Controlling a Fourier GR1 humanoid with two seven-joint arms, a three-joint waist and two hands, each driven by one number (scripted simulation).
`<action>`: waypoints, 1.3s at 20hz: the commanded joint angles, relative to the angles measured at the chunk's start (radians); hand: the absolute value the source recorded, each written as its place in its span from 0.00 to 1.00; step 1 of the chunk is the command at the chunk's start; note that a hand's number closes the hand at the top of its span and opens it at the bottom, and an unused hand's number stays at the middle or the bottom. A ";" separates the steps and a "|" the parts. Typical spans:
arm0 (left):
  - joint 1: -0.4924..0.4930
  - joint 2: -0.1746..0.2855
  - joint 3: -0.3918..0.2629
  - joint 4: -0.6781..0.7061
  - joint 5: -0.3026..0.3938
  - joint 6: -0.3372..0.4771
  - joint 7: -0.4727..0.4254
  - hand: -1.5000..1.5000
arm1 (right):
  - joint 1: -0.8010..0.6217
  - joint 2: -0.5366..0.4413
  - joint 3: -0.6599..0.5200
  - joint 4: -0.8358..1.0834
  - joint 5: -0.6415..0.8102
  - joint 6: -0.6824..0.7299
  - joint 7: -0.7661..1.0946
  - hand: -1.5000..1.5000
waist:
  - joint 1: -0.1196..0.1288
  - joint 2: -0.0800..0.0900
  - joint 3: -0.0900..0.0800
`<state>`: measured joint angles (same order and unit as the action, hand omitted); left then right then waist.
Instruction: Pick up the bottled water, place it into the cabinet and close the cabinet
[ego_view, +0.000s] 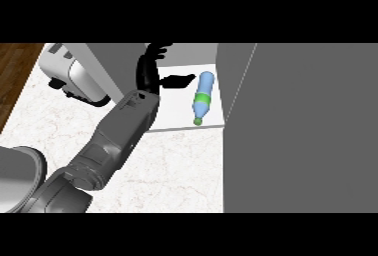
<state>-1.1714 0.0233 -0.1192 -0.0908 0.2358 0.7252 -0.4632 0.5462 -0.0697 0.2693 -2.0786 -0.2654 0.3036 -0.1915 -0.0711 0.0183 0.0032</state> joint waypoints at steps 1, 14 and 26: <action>0.062 0.075 0.007 0.021 -0.006 -0.037 -0.046 0.00 | -0.012 0.000 -0.005 0.013 -0.010 0.002 0.002 0.00 | 0.006 0.011 -0.004; 0.126 0.064 0.083 -0.080 0.051 -0.186 -0.218 0.00 | 0.000 -0.011 -0.022 0.006 -0.008 0.001 -0.012 0.00 | 0.023 0.000 -0.005; 0.208 -0.002 0.099 -0.267 0.100 -0.392 -0.278 0.00 | -0.056 0.004 -0.053 -0.021 -0.009 -0.066 0.050 0.00 | 0.089 -0.025 -0.003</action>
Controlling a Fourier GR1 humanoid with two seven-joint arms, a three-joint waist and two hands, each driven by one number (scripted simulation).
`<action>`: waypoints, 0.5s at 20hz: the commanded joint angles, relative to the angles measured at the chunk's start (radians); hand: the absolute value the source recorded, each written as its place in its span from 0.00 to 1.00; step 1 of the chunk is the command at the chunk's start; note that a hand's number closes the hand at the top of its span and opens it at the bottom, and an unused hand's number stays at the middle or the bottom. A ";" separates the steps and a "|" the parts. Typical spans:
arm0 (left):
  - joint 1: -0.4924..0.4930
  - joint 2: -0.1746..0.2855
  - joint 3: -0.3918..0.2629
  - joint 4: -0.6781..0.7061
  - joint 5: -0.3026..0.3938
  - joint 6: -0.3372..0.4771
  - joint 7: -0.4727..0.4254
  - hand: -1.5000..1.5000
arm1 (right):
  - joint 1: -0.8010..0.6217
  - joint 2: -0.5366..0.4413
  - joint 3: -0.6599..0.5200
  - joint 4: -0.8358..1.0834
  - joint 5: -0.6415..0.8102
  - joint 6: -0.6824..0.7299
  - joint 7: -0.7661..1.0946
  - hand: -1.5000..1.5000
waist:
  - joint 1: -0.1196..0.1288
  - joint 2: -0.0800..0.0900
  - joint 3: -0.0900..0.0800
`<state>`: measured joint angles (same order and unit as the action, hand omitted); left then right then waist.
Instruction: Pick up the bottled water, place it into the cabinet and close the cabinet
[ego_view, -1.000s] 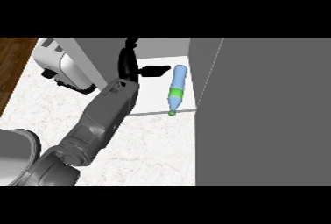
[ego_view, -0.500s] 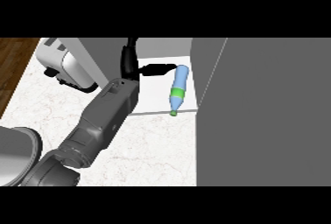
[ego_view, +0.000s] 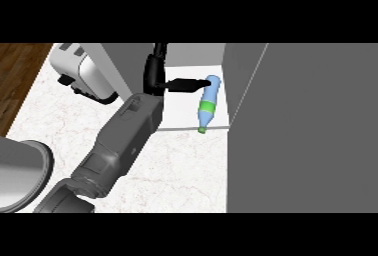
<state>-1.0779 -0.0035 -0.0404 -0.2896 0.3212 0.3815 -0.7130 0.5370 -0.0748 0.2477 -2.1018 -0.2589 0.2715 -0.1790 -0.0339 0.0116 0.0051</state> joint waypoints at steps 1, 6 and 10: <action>0.133 0.062 0.024 -0.073 0.029 -0.088 -0.044 0.00 | 0.048 0.004 0.015 -0.011 0.006 -0.009 -0.004 0.00 | 0.043 -0.019 -0.005; 0.178 0.016 -0.035 -0.195 0.064 -0.067 0.013 0.00 | 0.053 0.006 0.014 -0.019 0.011 -0.016 -0.012 0.00 | 0.062 -0.027 -0.005; 0.289 0.038 -0.100 -0.339 0.084 -0.099 0.052 0.00 | 0.062 -0.005 0.012 -0.059 -0.004 -0.020 0.015 0.00 | 0.073 -0.030 -0.005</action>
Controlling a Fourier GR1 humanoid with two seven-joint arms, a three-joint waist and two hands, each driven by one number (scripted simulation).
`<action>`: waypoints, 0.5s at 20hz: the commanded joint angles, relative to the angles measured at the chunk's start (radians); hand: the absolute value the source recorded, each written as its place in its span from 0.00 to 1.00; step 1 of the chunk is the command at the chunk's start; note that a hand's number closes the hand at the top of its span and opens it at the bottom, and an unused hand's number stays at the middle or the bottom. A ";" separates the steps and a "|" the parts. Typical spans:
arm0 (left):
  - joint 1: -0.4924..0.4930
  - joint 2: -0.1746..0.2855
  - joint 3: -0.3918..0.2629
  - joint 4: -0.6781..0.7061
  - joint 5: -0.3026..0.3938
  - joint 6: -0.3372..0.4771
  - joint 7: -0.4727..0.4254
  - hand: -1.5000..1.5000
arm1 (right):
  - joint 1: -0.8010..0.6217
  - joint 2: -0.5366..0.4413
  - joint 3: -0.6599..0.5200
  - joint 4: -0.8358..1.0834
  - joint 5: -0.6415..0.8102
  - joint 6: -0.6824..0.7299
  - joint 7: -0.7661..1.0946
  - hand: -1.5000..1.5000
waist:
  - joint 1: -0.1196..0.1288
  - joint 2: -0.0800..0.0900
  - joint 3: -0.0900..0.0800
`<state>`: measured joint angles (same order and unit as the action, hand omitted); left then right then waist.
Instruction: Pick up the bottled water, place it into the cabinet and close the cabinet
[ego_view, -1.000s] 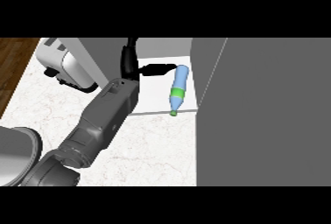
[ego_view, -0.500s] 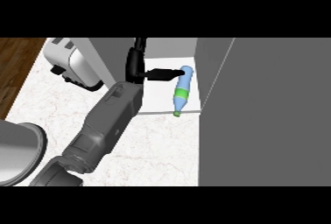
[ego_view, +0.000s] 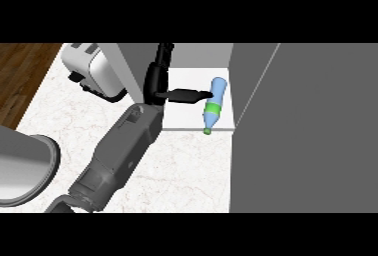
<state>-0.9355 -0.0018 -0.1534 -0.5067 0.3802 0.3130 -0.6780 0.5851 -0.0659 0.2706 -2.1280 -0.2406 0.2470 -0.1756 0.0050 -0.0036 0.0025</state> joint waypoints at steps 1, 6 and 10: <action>0.151 0.021 -0.008 -0.167 0.037 -0.036 0.063 0.00 | 0.038 0.001 0.004 0.003 0.007 -0.002 -0.023 0.00 | 0.049 -0.024 -0.002; 0.302 0.037 -0.086 -0.404 0.061 -0.030 0.129 0.00 | 0.077 -0.015 0.013 -0.019 0.007 0.018 -0.043 0.00 | 0.048 -0.023 -0.002; 0.442 0.058 -0.138 -0.614 0.071 -0.001 0.180 0.00 | 0.062 -0.005 0.050 -0.072 0.031 -0.021 0.025 0.00 | 0.047 -0.017 -0.003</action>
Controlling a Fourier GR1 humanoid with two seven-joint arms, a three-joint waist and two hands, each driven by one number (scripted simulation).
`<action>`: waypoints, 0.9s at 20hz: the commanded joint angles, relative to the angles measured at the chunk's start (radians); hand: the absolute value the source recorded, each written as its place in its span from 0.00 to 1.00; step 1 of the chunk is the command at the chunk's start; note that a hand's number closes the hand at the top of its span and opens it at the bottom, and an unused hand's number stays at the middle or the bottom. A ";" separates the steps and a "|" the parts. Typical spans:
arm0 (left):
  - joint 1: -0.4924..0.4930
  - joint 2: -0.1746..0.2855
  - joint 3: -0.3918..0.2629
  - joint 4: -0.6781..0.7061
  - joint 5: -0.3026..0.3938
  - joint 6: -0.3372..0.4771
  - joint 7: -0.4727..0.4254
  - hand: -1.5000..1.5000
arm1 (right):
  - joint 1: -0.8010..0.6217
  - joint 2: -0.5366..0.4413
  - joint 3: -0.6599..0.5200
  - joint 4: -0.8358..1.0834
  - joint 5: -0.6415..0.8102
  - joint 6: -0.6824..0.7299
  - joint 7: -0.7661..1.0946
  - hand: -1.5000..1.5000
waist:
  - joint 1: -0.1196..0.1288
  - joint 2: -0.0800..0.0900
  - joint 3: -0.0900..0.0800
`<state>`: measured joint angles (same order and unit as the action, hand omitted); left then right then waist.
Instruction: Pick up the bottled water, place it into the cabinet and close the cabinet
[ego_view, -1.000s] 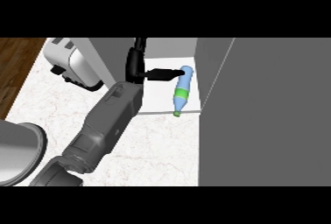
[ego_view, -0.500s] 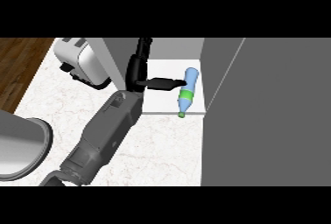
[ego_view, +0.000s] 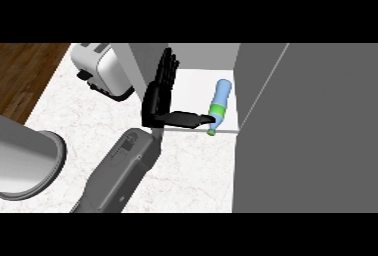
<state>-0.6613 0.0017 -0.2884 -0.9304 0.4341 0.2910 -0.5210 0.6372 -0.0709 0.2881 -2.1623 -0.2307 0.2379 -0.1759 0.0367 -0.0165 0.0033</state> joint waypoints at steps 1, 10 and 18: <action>0.215 0.021 -0.048 -0.256 0.002 0.061 0.048 0.00 | -0.009 0.004 0.002 0.020 0.009 -0.005 -0.005 0.00 | 0.026 -0.007 -0.002; 0.634 0.135 -0.269 -0.881 -0.062 0.149 0.209 0.00 | -0.040 -0.035 0.011 -0.019 0.045 0.011 0.014 0.00 | -0.006 0.006 -0.003; 0.901 0.266 -0.335 -1.212 -0.111 0.186 0.203 0.00 | -0.071 -0.148 0.104 -0.024 0.130 0.122 0.062 1.00 | -0.011 0.010 -0.003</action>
<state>0.1009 0.2097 -0.5929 -1.9825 0.3437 0.4555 -0.3112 0.6021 -0.1711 0.3819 -2.1991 -0.1185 0.3087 -0.1248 0.0237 -0.0080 0.0003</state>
